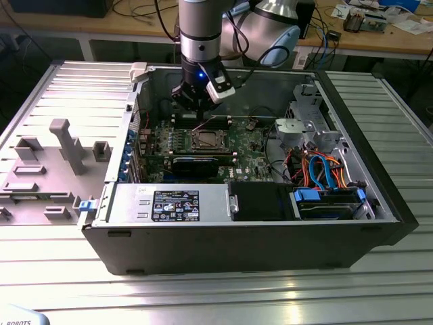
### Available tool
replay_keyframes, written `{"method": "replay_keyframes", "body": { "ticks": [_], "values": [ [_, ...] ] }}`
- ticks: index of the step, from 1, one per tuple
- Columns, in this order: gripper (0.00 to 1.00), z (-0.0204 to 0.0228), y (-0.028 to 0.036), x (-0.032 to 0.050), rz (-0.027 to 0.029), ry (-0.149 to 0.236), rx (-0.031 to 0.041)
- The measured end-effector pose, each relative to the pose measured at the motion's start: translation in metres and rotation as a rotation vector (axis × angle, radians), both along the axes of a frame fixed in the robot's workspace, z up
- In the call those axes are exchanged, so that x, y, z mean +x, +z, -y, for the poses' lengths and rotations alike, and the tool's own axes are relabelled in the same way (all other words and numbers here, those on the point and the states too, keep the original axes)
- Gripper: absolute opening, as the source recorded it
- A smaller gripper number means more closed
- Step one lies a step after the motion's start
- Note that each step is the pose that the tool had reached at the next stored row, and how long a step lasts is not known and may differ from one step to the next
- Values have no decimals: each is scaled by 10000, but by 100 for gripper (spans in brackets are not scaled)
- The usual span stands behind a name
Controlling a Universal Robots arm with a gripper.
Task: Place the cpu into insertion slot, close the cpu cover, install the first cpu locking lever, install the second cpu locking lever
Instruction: 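Install the first cpu locking lever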
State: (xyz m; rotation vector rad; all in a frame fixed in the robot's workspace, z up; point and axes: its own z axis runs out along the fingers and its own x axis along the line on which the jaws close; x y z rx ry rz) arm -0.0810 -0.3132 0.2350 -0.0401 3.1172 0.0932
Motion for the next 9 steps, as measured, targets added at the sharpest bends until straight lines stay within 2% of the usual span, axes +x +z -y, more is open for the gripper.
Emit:
{"method": "replay_keyframes", "body": {
  "ticks": [9],
  "values": [
    [11,0,-3,31,0,-2,-1]
  ]
}}
